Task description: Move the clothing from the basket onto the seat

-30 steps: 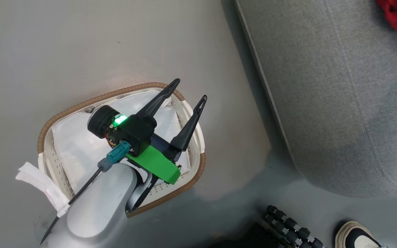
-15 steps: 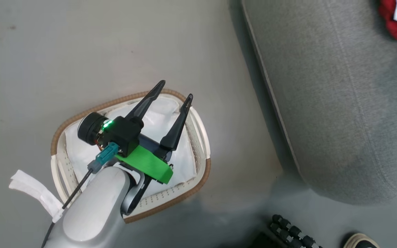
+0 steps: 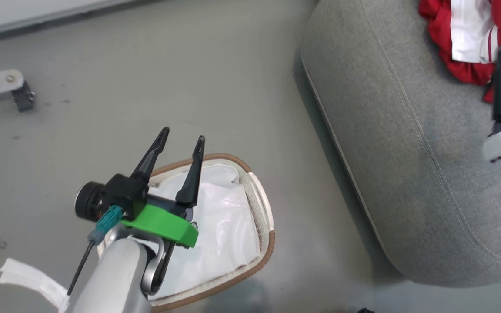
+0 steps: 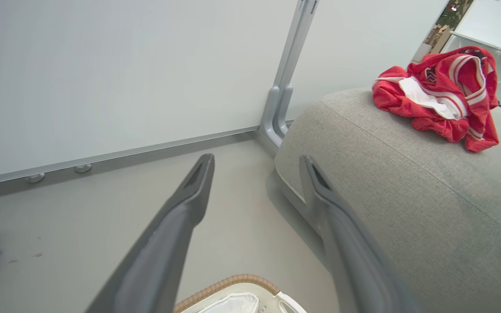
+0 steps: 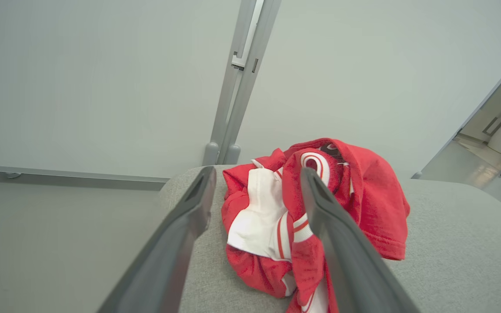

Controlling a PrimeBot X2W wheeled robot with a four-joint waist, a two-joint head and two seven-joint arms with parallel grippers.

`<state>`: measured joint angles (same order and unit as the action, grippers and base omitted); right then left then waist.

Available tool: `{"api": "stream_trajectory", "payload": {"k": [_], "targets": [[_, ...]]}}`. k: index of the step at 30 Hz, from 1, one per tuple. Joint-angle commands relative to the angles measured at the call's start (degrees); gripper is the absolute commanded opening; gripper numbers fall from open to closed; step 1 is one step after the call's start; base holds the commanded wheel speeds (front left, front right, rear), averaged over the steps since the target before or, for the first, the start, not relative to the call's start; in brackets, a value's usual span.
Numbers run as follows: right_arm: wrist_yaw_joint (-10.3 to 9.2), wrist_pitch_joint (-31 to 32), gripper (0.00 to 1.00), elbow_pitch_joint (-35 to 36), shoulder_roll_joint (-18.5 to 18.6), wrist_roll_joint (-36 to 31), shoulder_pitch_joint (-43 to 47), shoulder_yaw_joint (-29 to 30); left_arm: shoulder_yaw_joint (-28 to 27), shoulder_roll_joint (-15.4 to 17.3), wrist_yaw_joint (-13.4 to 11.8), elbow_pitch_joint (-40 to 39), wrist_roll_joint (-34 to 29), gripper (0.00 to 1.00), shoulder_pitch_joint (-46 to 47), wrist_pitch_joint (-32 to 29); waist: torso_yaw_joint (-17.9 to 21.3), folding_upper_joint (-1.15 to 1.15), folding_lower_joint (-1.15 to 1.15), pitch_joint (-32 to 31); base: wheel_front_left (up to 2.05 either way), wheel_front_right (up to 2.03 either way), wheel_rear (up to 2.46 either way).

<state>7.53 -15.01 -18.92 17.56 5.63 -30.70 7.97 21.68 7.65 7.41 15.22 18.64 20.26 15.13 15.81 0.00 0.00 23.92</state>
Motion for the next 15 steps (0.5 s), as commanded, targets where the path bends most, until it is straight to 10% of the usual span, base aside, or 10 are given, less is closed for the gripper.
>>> {"api": "stream_trajectory", "payload": {"k": [1,15], "targets": [[-0.08,-0.23,1.0,0.84,-0.59,0.73,1.81,-0.27,-0.98,-0.43,0.11,0.09,-0.54,1.0,-1.62,0.01,-3.25,0.0,0.0,-4.77,0.0,0.0,0.0],[-0.08,-0.23,1.0,0.8,-9.14,3.24,8.43,-5.35,-15.46,-3.37,-0.51,1.16,-5.23,1.0,-9.84,0.01,-9.85,0.0,0.0,-13.37,0.0,0.0,0.0]]}}
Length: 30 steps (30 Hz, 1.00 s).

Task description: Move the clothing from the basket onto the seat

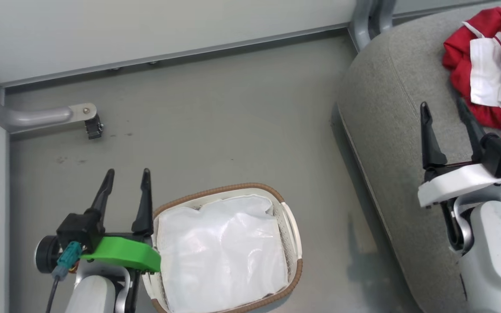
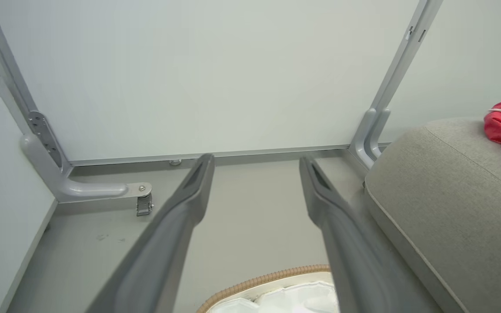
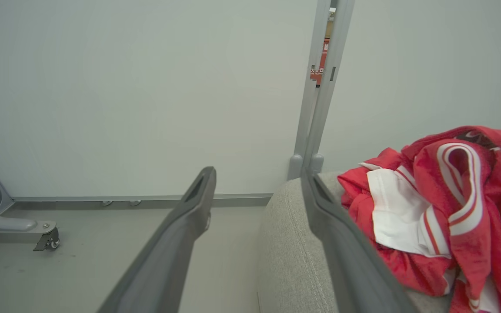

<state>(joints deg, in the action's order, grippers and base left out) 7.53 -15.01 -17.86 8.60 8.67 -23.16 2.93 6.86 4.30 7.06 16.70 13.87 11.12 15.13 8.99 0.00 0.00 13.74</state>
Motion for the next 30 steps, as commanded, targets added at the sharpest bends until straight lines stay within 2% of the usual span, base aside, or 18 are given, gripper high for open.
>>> {"api": "stream_trajectory", "payload": {"k": [1,8,14,30], "targets": [[-0.08,-0.22,1.0,-0.53,-0.53,-0.03,1.37,-0.99,-1.5,-0.22,-0.26,-0.27,-0.66,1.0,-1.33,0.01,-3.39,0.0,0.0,-3.68,0.0,0.0,0.0],[-0.08,-0.18,1.0,-2.02,-3.18,-0.2,5.32,-2.41,-6.84,-0.84,-0.09,-1.36,-3.6,1.0,-5.8,0.01,-5.44,0.0,0.0,-7.19,0.0,0.0,0.0],[-0.08,-0.18,1.0,-2.56,-4.3,0.19,8.92,-1.76,-9.1,-1.2,0.14,-2.07,-4.48,1.0,-9.27,0.01,-5.96,0.0,0.0,-10.09,0.0,0.0,0.0],[-0.08,-0.18,1.0,-3.1,-5.34,0.72,15.38,-3.34,-9.3,-1.37,-1.05,-3.9,-2.2,1.0,-15.06,0.01,-5.8,0.0,0.0,-13.95,0.0,0.0,0.0]]}}
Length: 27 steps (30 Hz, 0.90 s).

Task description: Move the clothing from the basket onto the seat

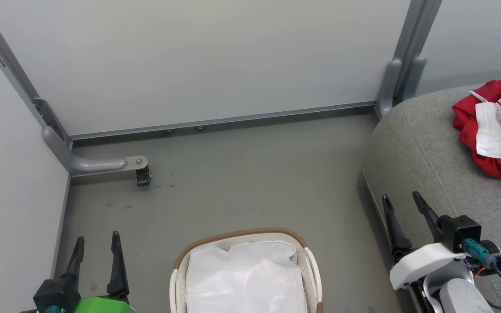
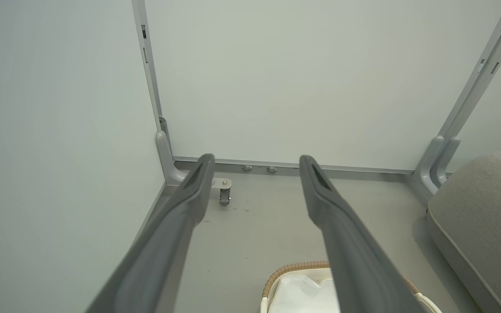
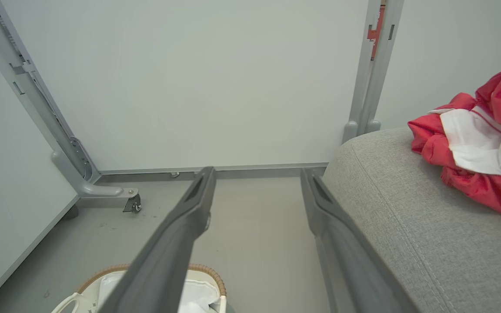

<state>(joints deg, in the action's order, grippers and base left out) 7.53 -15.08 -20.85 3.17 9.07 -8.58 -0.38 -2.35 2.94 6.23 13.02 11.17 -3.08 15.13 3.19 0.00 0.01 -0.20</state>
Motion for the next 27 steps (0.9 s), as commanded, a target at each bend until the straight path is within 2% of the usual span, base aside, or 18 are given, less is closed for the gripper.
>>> {"api": "stream_trajectory", "payload": {"k": [1,7,8,12,27], "targets": [[-0.08,-0.11,1.0,-0.2,0.06,0.32,0.91,-0.17,0.1,0.0,-0.13,0.05,1.05,1.0,-1.13,0.0,0.02,0.0,-0.01,-0.04,0.0,0.0,0.0],[-0.08,-0.11,1.0,-0.44,0.0,0.23,0.94,-0.69,0.33,0.01,0.38,0.72,2.68,1.0,-1.47,0.0,-0.02,0.0,-0.01,-0.05,0.0,0.0,0.0],[0.0,0.01,0.0,-0.38,-0.1,0.06,0.43,-0.66,0.41,-0.02,0.3,0.61,2.81,0.0,-0.64,-0.01,-0.02,0.0,-0.01,-0.06,0.0,0.0,0.0],[0.0,0.39,0.0,-2.18,-0.56,0.61,1.39,-0.48,0.4,-0.31,0.29,2.68,3.42,0.0,-0.56,-0.26,-0.04,0.0,-0.01,-0.07,0.0,0.0,0.0],[-0.01,4.65,0.0,-0.3,-0.48,16.96,1.53,1.06,-0.55,-0.24,0.5,2.3,18.8,0.0,1.55,-4.51,-0.42,0.0,-0.01,-0.02,0.0,0.0,0.0]]}}
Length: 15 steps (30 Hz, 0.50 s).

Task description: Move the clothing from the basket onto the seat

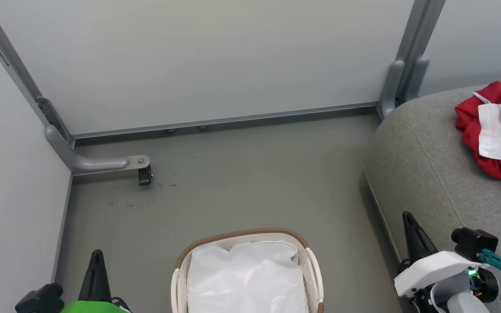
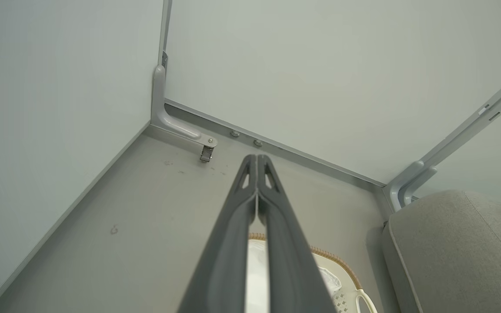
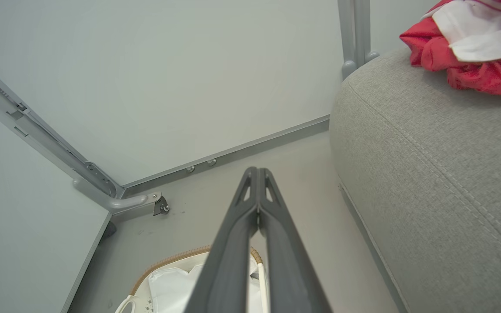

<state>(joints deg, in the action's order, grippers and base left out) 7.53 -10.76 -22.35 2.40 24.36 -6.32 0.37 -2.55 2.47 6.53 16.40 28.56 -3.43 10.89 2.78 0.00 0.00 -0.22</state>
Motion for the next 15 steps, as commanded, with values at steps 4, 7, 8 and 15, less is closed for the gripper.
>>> {"api": "stream_trajectory", "payload": {"k": [4,7,8,15], "targets": [[-0.01,1.27,0.0,1.69,0.31,5.54,-0.65,0.61,-0.53,0.26,0.26,-1.2,5.03,0.0,2.35,-1.24,-0.11,0.0,0.0,0.02,0.0,0.0,0.0],[-0.01,1.94,0.0,2.01,0.33,8.23,-0.61,0.84,-0.67,0.27,0.29,-1.27,7.57,0.0,2.68,-1.92,-0.18,0.0,0.0,0.03,0.0,0.0,0.0],[-0.01,2.19,0.0,2.13,0.33,9.21,-0.59,0.92,-0.72,0.27,0.31,-1.3,8.48,0.0,2.81,-2.18,-0.21,0.0,0.0,0.03,0.0,0.0,0.0],[-0.02,3.78,0.0,2.83,0.36,15.39,-0.52,1.46,-1.07,0.31,0.39,-1.44,14.31,0.0,3.58,-3.79,-0.39,0.0,0.0,0.06,0.0,0.0,0.0]]}}
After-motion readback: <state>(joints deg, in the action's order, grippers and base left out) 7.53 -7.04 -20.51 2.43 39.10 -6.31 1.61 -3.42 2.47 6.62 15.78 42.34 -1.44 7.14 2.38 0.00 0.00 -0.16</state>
